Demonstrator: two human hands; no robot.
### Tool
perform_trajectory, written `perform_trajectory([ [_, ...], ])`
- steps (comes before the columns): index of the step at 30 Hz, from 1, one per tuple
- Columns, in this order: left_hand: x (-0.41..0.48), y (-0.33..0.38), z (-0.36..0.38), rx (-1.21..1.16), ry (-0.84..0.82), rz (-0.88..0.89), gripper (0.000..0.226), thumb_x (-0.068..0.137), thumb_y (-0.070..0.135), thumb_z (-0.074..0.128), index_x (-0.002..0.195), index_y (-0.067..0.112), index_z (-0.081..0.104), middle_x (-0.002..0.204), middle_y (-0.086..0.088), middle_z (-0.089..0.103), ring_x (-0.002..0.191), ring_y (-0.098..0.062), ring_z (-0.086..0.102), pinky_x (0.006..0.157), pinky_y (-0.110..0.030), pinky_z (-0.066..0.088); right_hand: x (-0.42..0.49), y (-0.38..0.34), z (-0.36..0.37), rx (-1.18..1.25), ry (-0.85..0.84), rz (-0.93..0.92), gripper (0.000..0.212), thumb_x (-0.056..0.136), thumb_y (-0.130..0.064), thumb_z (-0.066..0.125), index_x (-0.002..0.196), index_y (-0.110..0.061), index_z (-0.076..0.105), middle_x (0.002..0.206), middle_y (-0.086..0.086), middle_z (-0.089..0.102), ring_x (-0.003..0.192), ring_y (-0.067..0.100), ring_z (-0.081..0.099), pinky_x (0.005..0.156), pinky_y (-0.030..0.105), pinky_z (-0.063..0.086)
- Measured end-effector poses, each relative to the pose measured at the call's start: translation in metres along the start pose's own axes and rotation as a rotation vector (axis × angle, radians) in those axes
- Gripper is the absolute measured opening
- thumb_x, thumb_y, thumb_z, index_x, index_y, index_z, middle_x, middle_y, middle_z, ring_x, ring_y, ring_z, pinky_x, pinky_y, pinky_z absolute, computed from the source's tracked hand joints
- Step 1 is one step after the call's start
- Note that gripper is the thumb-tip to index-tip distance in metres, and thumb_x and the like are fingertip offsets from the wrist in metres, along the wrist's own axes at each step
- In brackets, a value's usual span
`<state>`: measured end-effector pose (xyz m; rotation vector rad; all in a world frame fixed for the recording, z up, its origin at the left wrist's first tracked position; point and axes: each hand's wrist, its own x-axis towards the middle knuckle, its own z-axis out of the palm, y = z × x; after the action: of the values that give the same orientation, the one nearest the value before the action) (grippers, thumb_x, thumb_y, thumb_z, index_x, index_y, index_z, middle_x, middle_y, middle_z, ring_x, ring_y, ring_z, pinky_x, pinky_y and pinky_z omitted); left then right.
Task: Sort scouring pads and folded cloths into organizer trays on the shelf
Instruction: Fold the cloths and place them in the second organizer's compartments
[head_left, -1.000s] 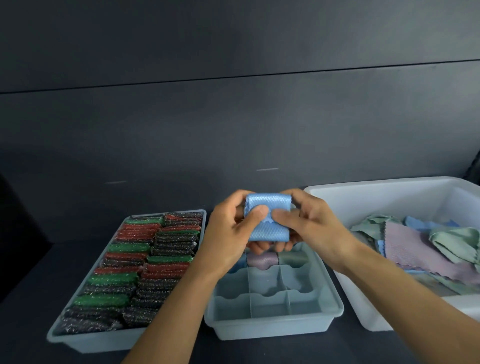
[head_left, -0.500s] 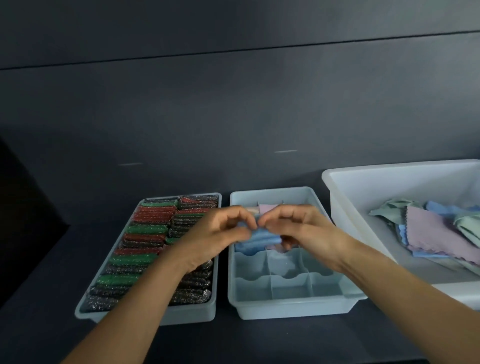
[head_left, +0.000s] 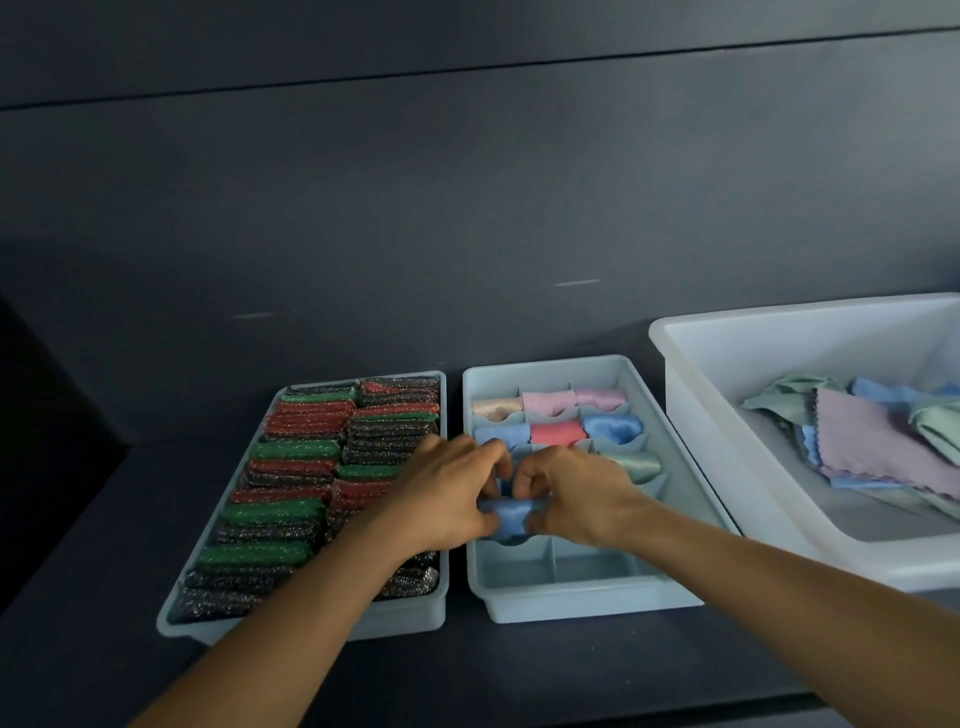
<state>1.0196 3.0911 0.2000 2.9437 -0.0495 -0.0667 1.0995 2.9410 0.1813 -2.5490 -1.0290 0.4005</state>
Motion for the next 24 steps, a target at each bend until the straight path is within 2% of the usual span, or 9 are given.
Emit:
perform_trajectory([
  [5,-0.001,-0.012,0.006,-0.112,-0.020,0.014,0.027,0.087,0.021,0.058,0.111,0.028,0.048,0.110,0.015,0.060,0.111,-0.011,0.050,0.102,-0.032,0.029,0.003,-0.010,0.002,-0.193,0.005,-0.040,0.012,0.078,-0.025,0.066,0.086,-0.033,0.062,0.090,-0.013,0.061,0.094,0.016,0.063,0.075,0.027,0.044],
  [8,-0.002,-0.013,0.008,-0.148,0.003,-0.003,0.028,0.088,0.016,0.056,0.113,0.025,0.049,0.111,0.014,0.063,0.110,-0.011,0.053,0.103,-0.034,0.032,0.007,-0.017,0.002,-0.300,-0.025,-0.046,0.015,0.081,-0.023,0.063,0.092,-0.033,0.063,0.105,-0.006,0.064,0.101,0.021,0.062,0.075,0.029,0.043],
  [11,-0.001,-0.014,0.010,-0.234,0.034,-0.034,0.032,0.088,0.008,0.054,0.116,0.024,0.050,0.113,0.008,0.065,0.107,-0.014,0.059,0.098,-0.038,0.043,0.007,-0.020,-0.001,-0.328,-0.091,-0.030,0.016,0.085,-0.022,0.060,0.098,-0.029,0.065,0.109,-0.002,0.063,0.103,0.023,0.061,0.082,0.034,0.046],
  [13,0.001,-0.012,0.009,-0.274,0.043,-0.056,0.030,0.091,0.007,0.052,0.116,0.024,0.050,0.116,0.005,0.064,0.110,-0.014,0.059,0.098,-0.039,0.046,0.004,-0.014,-0.005,-0.225,-0.162,-0.048,0.008,0.084,-0.022,0.057,0.085,-0.026,0.064,0.094,0.002,0.067,0.086,0.021,0.068,0.078,0.034,0.049],
  [15,0.003,-0.008,0.009,-0.301,0.068,-0.063,0.027,0.094,0.009,0.053,0.118,0.022,0.051,0.121,0.006,0.062,0.114,-0.011,0.058,0.100,-0.035,0.046,-0.005,-0.008,-0.013,-0.021,-0.187,-0.078,0.015,0.082,-0.017,0.053,0.067,-0.021,0.056,0.072,0.006,0.064,0.060,0.022,0.068,0.067,0.036,0.051],
  [17,0.009,0.001,0.008,-0.325,0.133,-0.050,0.027,0.094,0.012,0.056,0.119,0.021,0.052,0.124,0.007,0.061,0.117,-0.010,0.057,0.100,-0.034,0.045,-0.019,0.001,-0.026,0.110,-0.076,-0.098,0.024,0.085,-0.013,0.053,0.071,-0.030,0.064,0.073,-0.001,0.063,0.062,0.022,0.062,0.068,0.042,0.053],
  [19,0.019,0.019,0.005,-0.350,0.204,-0.019,0.026,0.093,0.016,0.058,0.119,0.022,0.054,0.125,0.008,0.061,0.117,-0.011,0.057,0.099,-0.034,0.045,-0.028,0.018,-0.044,0.124,0.143,-0.101,0.020,0.089,-0.022,0.057,0.087,-0.036,0.071,0.087,-0.009,0.067,0.074,0.015,0.061,0.074,0.037,0.053],
  [22,0.038,0.058,0.002,-0.410,0.261,0.045,0.028,0.093,0.019,0.058,0.121,0.023,0.054,0.127,0.010,0.059,0.116,-0.009,0.054,0.099,-0.030,0.044,-0.036,0.065,-0.078,0.200,0.419,-0.044,0.013,0.083,-0.029,0.062,0.077,-0.038,0.069,0.078,-0.015,0.068,0.070,0.010,0.060,0.074,0.033,0.053],
  [24,0.054,0.086,0.002,-0.460,0.285,0.086,0.030,0.093,0.021,0.058,0.123,0.022,0.055,0.128,0.010,0.057,0.115,-0.009,0.055,0.098,-0.030,0.045,-0.042,0.104,-0.101,0.204,0.487,0.034,0.016,0.081,-0.025,0.064,0.069,-0.036,0.066,0.071,-0.014,0.067,0.066,0.011,0.060,0.074,0.036,0.055],
])
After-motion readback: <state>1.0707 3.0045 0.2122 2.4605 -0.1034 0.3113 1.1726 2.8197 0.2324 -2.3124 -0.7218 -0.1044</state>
